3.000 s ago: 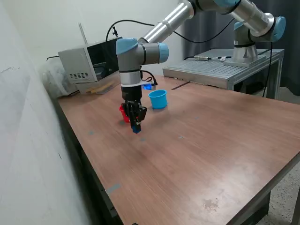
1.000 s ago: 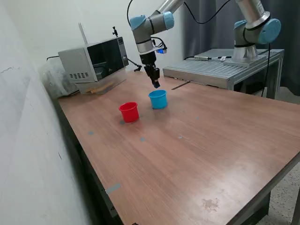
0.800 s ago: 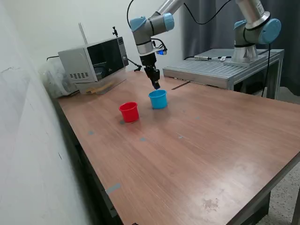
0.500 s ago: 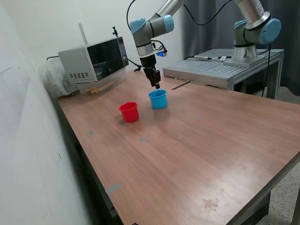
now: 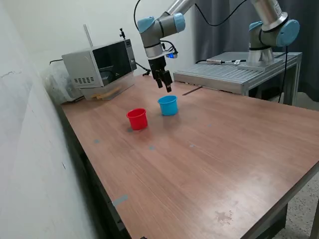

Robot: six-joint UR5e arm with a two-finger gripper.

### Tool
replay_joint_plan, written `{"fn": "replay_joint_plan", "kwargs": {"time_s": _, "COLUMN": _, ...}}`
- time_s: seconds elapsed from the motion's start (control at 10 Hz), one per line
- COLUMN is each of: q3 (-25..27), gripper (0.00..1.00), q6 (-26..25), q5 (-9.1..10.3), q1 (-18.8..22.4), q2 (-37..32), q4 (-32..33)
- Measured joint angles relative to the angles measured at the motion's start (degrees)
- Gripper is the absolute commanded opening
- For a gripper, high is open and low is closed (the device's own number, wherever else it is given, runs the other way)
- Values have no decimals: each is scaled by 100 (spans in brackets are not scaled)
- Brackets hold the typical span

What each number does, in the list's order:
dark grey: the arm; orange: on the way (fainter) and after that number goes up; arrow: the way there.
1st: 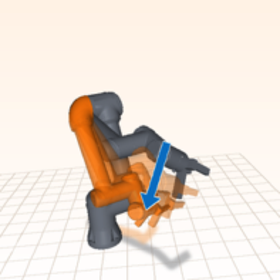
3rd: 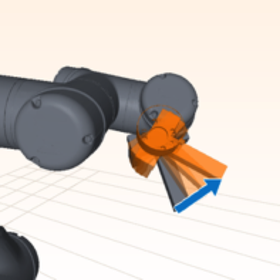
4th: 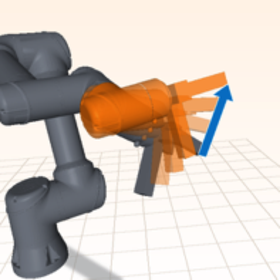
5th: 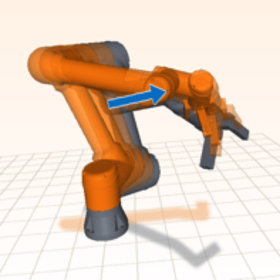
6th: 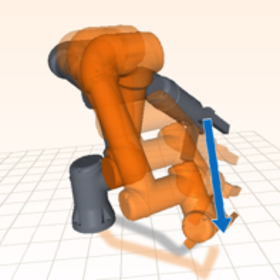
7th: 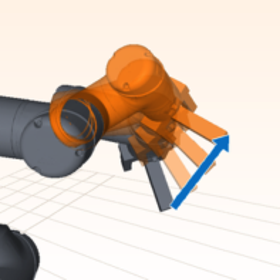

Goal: Place red objects in the red bin, and blue objects in the blue bin.

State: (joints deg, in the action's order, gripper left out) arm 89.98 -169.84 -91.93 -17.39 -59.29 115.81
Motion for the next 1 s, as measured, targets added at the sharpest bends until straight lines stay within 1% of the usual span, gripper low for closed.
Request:
{"fn": "replay_joint_plan", "kwargs": {"time_s": 0.2, "q3": -25, "gripper": 100, "q6": -284, "q5": 15, "q1": 343, "q2": -443, "q4": -572}}
{"fn": "replay_joint_plan", "kwargs": {"time_s": 0.4, "q3": 205, "gripper": 100, "q6": -514, "q5": 29, "q1": 693, "q2": -1111, "q4": -1121}}
{"fn": "replay_joint_plan", "kwargs": {"time_s": 0.7, "q3": 819, "gripper": 100, "q6": -660, "q5": 49, "q1": 1098, "q2": -2182, "q4": -1842}}
{"fn": "replay_joint_plan", "kwargs": {"time_s": 1.0, "q3": 1669, "gripper": 100, "q6": -726, "q5": 38, "q1": 1300, "q2": -3305, "q4": -2456}}
